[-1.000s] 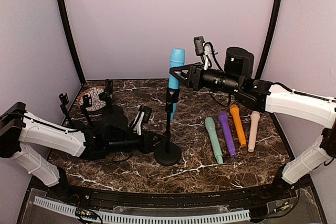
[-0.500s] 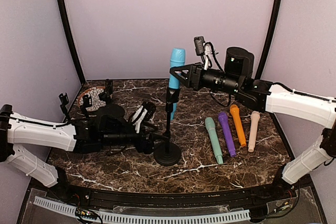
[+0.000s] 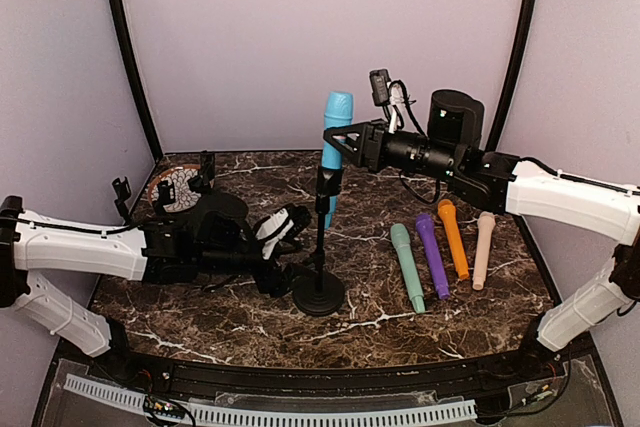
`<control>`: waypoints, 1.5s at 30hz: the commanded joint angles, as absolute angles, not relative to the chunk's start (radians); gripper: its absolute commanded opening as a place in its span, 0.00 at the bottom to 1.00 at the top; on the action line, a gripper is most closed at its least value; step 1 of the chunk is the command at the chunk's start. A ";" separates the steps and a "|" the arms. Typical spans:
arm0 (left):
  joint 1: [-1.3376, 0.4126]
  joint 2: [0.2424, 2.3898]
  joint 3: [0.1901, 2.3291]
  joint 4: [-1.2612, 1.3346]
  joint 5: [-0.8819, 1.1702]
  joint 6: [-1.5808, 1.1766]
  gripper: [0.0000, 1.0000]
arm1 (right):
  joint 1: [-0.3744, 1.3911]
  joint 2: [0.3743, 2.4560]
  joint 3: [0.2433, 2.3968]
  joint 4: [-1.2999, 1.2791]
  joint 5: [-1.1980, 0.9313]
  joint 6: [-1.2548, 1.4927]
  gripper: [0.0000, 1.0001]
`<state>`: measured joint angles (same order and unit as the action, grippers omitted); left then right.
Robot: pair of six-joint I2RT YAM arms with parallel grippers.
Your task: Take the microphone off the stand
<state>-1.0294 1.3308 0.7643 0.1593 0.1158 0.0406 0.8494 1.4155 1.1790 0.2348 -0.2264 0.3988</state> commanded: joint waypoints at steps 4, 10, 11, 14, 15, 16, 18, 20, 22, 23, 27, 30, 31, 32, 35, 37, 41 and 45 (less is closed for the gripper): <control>-1.026 1.372 0.815 0.136 0.087 0.026 0.62 | 0.850 1.394 1.176 0.238 -0.203 0.390 0.40; -1.026 1.380 0.811 0.146 0.056 0.006 0.42 | 0.850 1.394 1.180 0.233 -0.201 0.386 0.40; -1.026 1.379 0.808 0.151 0.054 0.005 0.40 | 0.850 1.395 1.179 0.233 -0.202 0.385 0.40; -1.026 1.381 0.800 0.153 0.041 -0.019 0.35 | 0.850 1.396 1.178 0.233 -0.201 0.386 0.40; -1.026 1.381 0.798 0.156 0.039 -0.030 0.34 | 0.850 1.397 1.178 0.233 -0.202 0.386 0.40; -1.026 1.381 0.796 0.159 0.039 -0.033 0.33 | 0.850 1.397 1.178 0.233 -0.202 0.386 0.40; -1.026 1.382 0.792 0.170 0.038 -0.047 0.31 | 0.851 1.399 1.178 0.232 -0.204 0.387 0.40; -1.026 1.386 0.792 0.172 0.037 -0.060 0.30 | 0.850 1.399 1.178 0.233 -0.204 0.388 0.40; -1.026 1.396 0.794 0.172 0.032 -0.073 0.27 | 0.851 1.399 1.178 0.233 -0.204 0.387 0.40; -1.026 1.402 0.796 0.173 0.030 -0.079 0.24 | 0.850 1.399 1.177 0.234 -0.205 0.387 0.40; -1.026 1.409 0.791 0.175 0.013 -0.130 0.17 | 0.850 1.393 1.171 0.238 -0.210 0.385 0.40; -1.026 1.402 0.775 0.188 0.011 -0.194 0.12 | 0.850 1.389 1.165 0.242 -0.214 0.383 0.40; -1.026 1.401 0.762 0.192 0.014 -0.211 0.10 | 0.851 1.388 1.161 0.245 -0.217 0.382 0.40; -1.026 1.398 0.755 0.205 0.018 -0.245 0.09 | 0.851 1.386 1.158 0.249 -0.220 0.381 0.40; -1.026 1.393 0.720 0.232 0.050 -0.324 0.05 | 0.851 1.381 1.149 0.258 -0.230 0.376 0.40; -1.026 1.391 0.703 0.247 0.068 -0.384 0.02 | 0.851 1.379 1.144 0.262 -0.238 0.372 0.40; -1.024 1.382 0.664 0.271 0.089 -0.530 0.00 | 0.851 1.377 1.136 0.268 -0.240 0.371 0.40; -1.021 1.377 0.616 0.361 0.142 -0.677 0.00 | 0.851 1.380 1.133 0.271 -0.233 0.373 0.40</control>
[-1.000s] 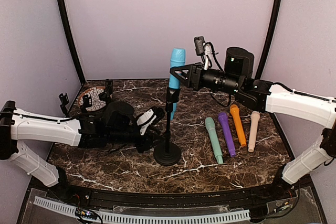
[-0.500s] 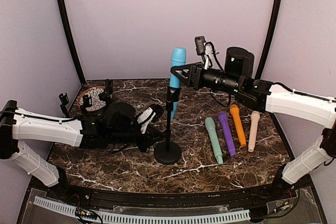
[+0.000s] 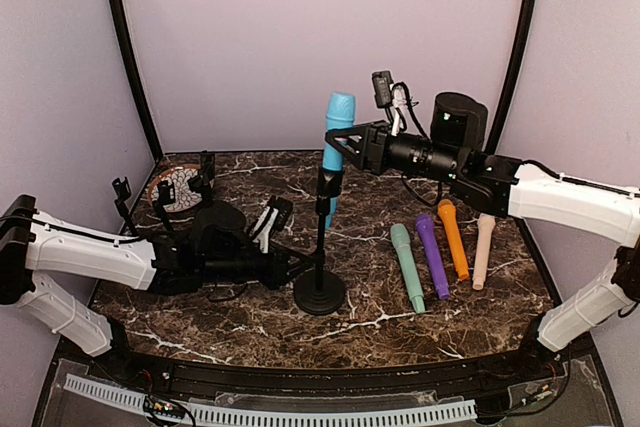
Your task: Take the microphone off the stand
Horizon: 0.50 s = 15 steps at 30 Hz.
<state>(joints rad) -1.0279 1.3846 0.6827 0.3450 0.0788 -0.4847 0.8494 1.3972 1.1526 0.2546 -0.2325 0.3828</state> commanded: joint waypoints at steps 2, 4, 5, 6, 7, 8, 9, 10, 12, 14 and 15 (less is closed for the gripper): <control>-1.016 1.376 0.585 0.416 0.168 -0.749 0.00 | 0.851 1.382 1.133 0.270 -0.227 0.376 0.40; -1.011 1.374 0.552 0.474 0.186 -0.832 0.00 | 0.852 1.384 1.136 0.262 -0.215 0.382 0.40; -1.008 1.373 0.531 0.493 0.191 -0.849 0.00 | 0.853 1.383 1.135 0.260 -0.213 0.381 0.40; -1.006 1.373 0.521 0.526 0.198 -0.882 0.00 | 0.853 1.381 1.134 0.263 -0.212 0.381 0.40; -1.004 1.376 0.503 0.540 0.203 -0.895 0.00 | 0.853 1.380 1.131 0.264 -0.213 0.381 0.40; -1.003 1.377 0.495 0.563 0.207 -0.918 0.00 | 0.853 1.379 1.129 0.267 -0.215 0.381 0.40; -1.001 1.379 0.482 0.574 0.212 -0.929 0.00 | 0.852 1.378 1.129 0.267 -0.218 0.380 0.40; -1.000 1.383 0.469 0.597 0.216 -0.950 0.00 | 0.852 1.379 1.128 0.267 -0.223 0.377 0.40; -0.997 1.393 0.456 0.632 0.231 -0.978 0.00 | 0.853 1.379 1.125 0.267 -0.229 0.372 0.40; -0.994 1.404 0.446 0.661 0.250 -0.997 0.00 | 0.853 1.380 1.122 0.267 -0.234 0.367 0.40; -0.992 1.405 0.444 0.668 0.257 -0.999 0.00 | 0.853 1.381 1.121 0.267 -0.235 0.365 0.40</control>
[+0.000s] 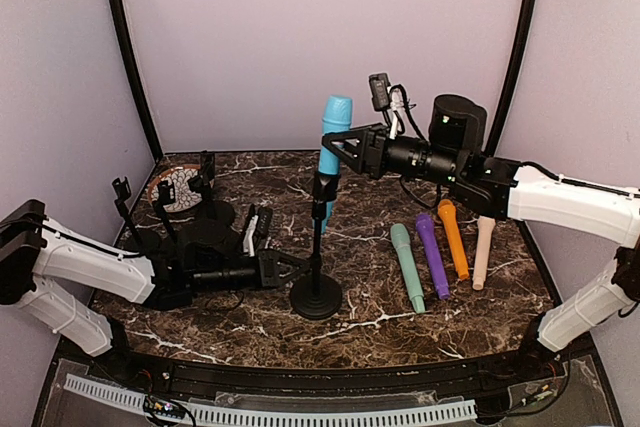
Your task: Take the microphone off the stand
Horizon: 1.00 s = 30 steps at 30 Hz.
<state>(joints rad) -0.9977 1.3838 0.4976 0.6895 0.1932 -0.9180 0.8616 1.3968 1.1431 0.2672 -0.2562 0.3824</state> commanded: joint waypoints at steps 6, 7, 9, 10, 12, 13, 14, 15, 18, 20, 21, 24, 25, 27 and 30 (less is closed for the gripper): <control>-0.989 1.356 0.471 0.569 0.214 -0.895 0.07 | 0.853 1.378 1.125 0.267 -0.239 0.365 0.41; -0.989 1.344 0.482 0.542 0.191 -0.870 0.10 | 0.853 1.377 1.126 0.268 -0.238 0.365 0.41; -0.989 1.308 0.519 0.439 0.150 -0.794 0.22 | 0.853 1.375 1.126 0.269 -0.237 0.367 0.42; -0.990 1.284 0.547 0.374 0.136 -0.737 0.30 | 0.853 1.374 1.126 0.271 -0.236 0.367 0.43; -0.990 1.251 0.585 0.276 0.088 -0.654 0.43 | 0.853 1.375 1.127 0.276 -0.234 0.368 0.44; -0.990 1.240 0.596 0.249 0.057 -0.628 0.46 | 0.853 1.376 1.127 0.277 -0.231 0.370 0.46; -0.990 1.218 0.613 0.202 0.044 -0.573 0.53 | 0.854 1.377 1.129 0.277 -0.229 0.371 0.47; -0.990 1.207 0.620 0.165 0.021 -0.547 0.56 | 0.853 1.377 1.131 0.277 -0.227 0.371 0.48; -0.989 1.154 0.634 0.122 -0.046 -0.424 0.65 | 0.853 1.380 1.138 0.271 -0.227 0.372 0.49; -0.991 1.129 0.638 0.107 -0.050 -0.345 0.67 | 0.854 1.382 1.142 0.265 -0.228 0.371 0.50; -0.991 1.115 0.640 0.103 -0.049 -0.292 0.68 | 0.853 1.384 1.144 0.262 -0.230 0.371 0.51; -0.997 1.095 0.640 0.101 -0.043 -0.182 0.69 | 0.854 1.386 1.147 0.258 -0.235 0.373 0.55; -1.000 1.089 0.639 0.102 -0.044 -0.125 0.69 | 0.854 1.385 1.147 0.257 -0.235 0.373 0.57; -1.024 1.083 0.639 0.103 -0.053 -0.039 0.69 | 0.854 1.384 1.149 0.253 -0.235 0.374 0.61; -1.068 1.080 0.641 0.108 -0.116 0.076 0.69 | 0.855 1.381 1.153 0.245 -0.229 0.371 0.70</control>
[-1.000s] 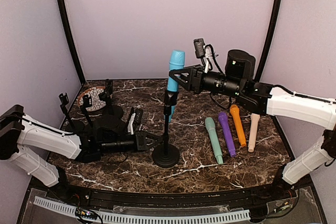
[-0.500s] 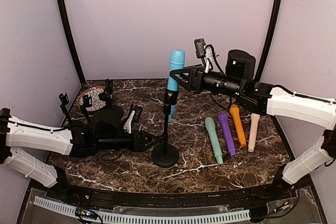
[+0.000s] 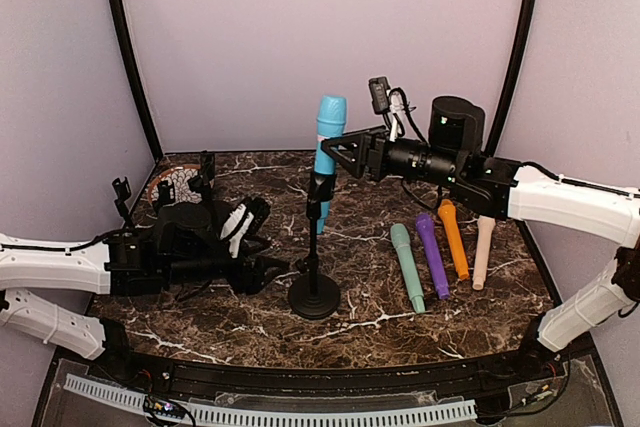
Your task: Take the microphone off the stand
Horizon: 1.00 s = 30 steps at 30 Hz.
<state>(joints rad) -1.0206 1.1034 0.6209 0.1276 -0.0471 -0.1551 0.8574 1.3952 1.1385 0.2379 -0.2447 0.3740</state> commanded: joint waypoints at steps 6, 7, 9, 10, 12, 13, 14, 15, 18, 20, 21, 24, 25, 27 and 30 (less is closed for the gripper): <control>-1.125 1.136 0.662 0.113 -0.222 0.222 0.70 | 0.854 1.343 1.138 0.214 -0.175 0.352 0.88; -1.128 1.144 0.673 0.103 -0.222 0.226 0.70 | 0.854 1.336 1.140 0.207 -0.168 0.349 0.91; -1.143 1.163 0.700 0.077 -0.234 0.239 0.70 | 0.854 1.330 1.147 0.187 -0.166 0.345 0.94; -1.148 1.170 0.706 0.073 -0.240 0.249 0.70 | 0.854 1.326 1.150 0.176 -0.168 0.346 0.95; -1.161 1.178 0.703 0.077 -0.258 0.261 0.70 | 0.854 1.307 1.144 0.163 -0.169 0.350 0.97; -1.167 1.180 0.700 0.079 -0.267 0.265 0.70 | 0.854 1.295 1.133 0.163 -0.168 0.354 0.97; -1.170 1.184 0.696 0.083 -0.271 0.275 0.70 | 0.854 1.276 1.116 0.168 -0.164 0.359 0.98; -1.177 1.185 0.693 0.088 -0.281 0.281 0.70 | 0.854 1.260 1.098 0.172 -0.158 0.362 0.98; -1.203 1.187 0.681 0.097 -0.325 0.328 0.70 | 0.854 1.216 1.059 0.163 -0.134 0.370 0.99; -1.224 1.192 0.673 0.109 -0.365 0.363 0.70 | 0.854 1.192 1.040 0.144 -0.120 0.374 0.99; -1.231 1.200 0.665 0.121 -0.379 0.381 0.70 | 0.854 1.181 1.029 0.142 -0.115 0.375 0.99; -1.271 1.227 0.651 0.149 -0.449 0.413 0.70 | 0.854 1.141 0.985 0.140 -0.095 0.386 0.99; -1.278 1.246 0.648 0.164 -0.466 0.429 0.70 | 0.854 1.123 0.971 0.140 -0.084 0.389 0.99; -1.298 1.279 0.649 0.187 -0.514 0.456 0.70 | 0.853 1.099 0.946 0.140 -0.071 0.395 0.99; -1.316 1.318 0.650 0.236 -0.595 0.494 0.70 | 0.853 1.074 0.923 0.134 -0.062 0.393 0.98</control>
